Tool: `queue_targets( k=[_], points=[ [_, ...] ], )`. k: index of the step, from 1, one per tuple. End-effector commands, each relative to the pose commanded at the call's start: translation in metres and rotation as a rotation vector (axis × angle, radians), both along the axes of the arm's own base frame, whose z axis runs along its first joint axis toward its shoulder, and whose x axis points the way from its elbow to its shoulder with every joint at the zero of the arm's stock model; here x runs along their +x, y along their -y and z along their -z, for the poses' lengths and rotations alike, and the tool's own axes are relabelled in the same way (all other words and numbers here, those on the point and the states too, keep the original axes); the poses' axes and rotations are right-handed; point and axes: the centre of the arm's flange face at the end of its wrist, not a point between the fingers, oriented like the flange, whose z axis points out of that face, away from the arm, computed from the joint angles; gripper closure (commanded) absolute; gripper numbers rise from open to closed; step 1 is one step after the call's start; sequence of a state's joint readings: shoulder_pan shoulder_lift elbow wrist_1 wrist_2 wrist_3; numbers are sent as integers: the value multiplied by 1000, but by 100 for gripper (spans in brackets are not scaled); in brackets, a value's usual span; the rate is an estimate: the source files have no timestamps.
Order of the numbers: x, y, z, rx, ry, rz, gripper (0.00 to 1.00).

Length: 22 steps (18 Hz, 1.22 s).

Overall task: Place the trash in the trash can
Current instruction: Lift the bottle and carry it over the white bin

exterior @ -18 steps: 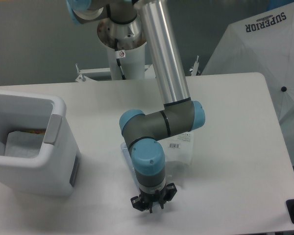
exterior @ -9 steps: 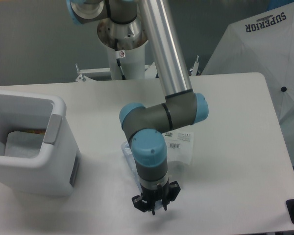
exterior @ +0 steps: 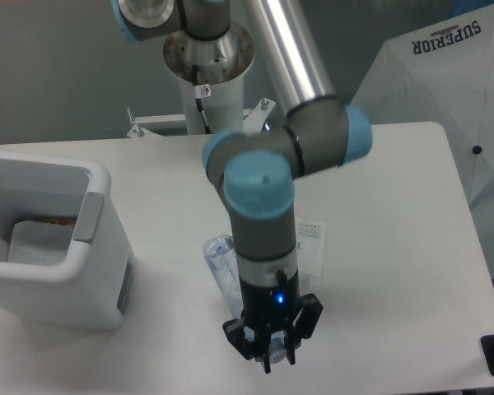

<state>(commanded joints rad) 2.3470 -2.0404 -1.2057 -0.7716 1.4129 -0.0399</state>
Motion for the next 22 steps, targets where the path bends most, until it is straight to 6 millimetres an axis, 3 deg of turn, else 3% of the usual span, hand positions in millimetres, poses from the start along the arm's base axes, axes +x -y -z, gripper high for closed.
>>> queue_targets(
  k=[6,8,10,16,19,21,22],
  points=[
    [40,13,-100,152,-58,-7,67],
    [78,-3,-120,184,-70,45,67],
    [96,-4,-140,208,-94,69,67],
    [178,-30,-152,228,-93,191,67],
    [213,-43,-142,218,-70,240,67],
    [246,-53,-123,189,-48,290,67],
    [253,-55,-114,173,-40,299,67]
  ],
)
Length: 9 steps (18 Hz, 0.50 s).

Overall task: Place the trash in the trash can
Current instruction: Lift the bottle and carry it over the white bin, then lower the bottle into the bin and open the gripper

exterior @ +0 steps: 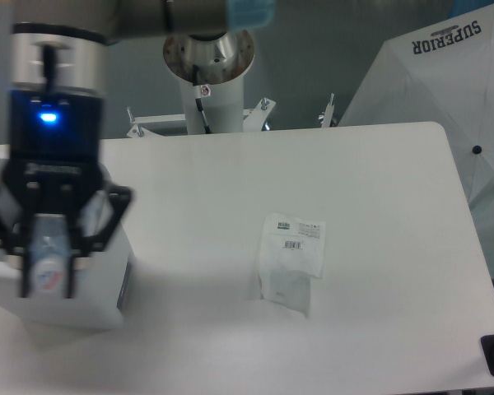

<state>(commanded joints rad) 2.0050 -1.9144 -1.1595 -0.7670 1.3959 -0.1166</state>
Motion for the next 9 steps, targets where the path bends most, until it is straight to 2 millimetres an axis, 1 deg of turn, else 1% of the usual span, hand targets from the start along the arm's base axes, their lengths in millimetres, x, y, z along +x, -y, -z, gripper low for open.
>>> queue_targets(
  k=[1,3,6,9],
  points=[
    [4,0,0,-1,2,4,67],
    [23,-5,8,-13,11,30,67],
    [41,-8,22,-37,23,54,67],
    [40,-11,36,-60,32,54,67]
  ],
)
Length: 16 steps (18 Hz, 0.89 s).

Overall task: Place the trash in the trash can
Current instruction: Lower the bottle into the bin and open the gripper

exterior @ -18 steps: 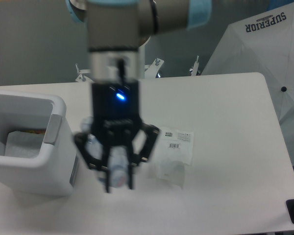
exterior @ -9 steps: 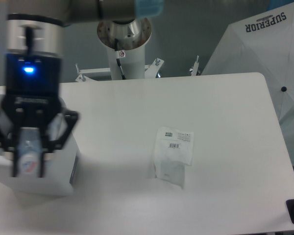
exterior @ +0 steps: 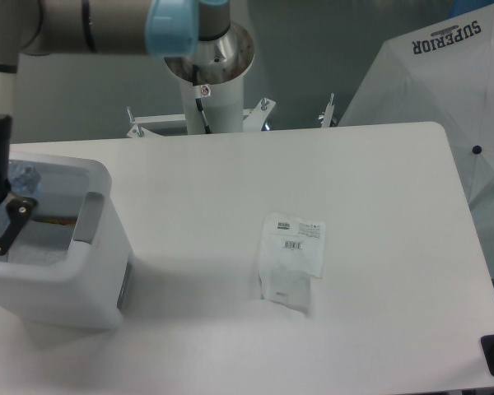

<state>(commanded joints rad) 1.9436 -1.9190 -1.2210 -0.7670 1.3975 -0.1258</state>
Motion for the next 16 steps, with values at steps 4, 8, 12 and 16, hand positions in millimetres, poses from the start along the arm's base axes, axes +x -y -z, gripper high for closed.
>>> queue_targets(
  k=[4,8,12,16],
  points=[
    [2,2,11,-20,7,3,66],
    [1,2,20,-38,8,6,56],
    [2,5,27,-53,0,19,23],
    [-4,11,30,-65,-6,2,0]
  ],
)
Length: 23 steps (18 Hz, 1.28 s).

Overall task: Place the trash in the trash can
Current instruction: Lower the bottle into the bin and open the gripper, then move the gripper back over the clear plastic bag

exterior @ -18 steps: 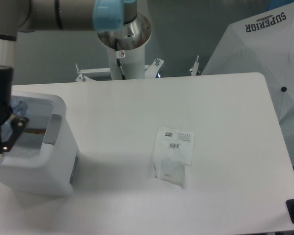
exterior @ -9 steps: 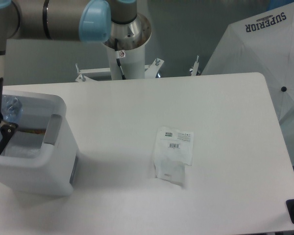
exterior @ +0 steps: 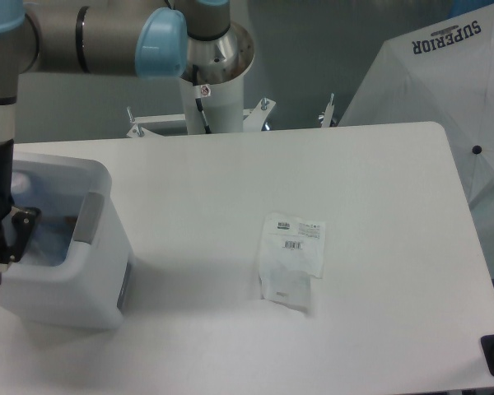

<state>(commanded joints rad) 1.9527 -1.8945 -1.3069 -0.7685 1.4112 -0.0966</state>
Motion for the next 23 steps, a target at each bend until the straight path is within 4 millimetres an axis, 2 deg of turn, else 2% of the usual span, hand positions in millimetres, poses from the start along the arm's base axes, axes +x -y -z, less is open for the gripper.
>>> queue_targets(
  k=[1,3,6,10,11,15,18,20,23],
  points=[
    [-15,4,1,-3,3,-29,0],
    [-72,28,-5,4,12,-127,0],
    [-134,55,16,-31,31,-228,0],
    [-216,89,33,-56,44,-358,0],
    [-231,94,42,-69,49,-380,0],
    [-271,116,92,-161,66,-438,0],
    [-291,120,151,-270,62,-407,0],
    [-317,132,174,-321,53,-444,0],
    [-333,134,201,-361,63,-436,0]
  ],
)
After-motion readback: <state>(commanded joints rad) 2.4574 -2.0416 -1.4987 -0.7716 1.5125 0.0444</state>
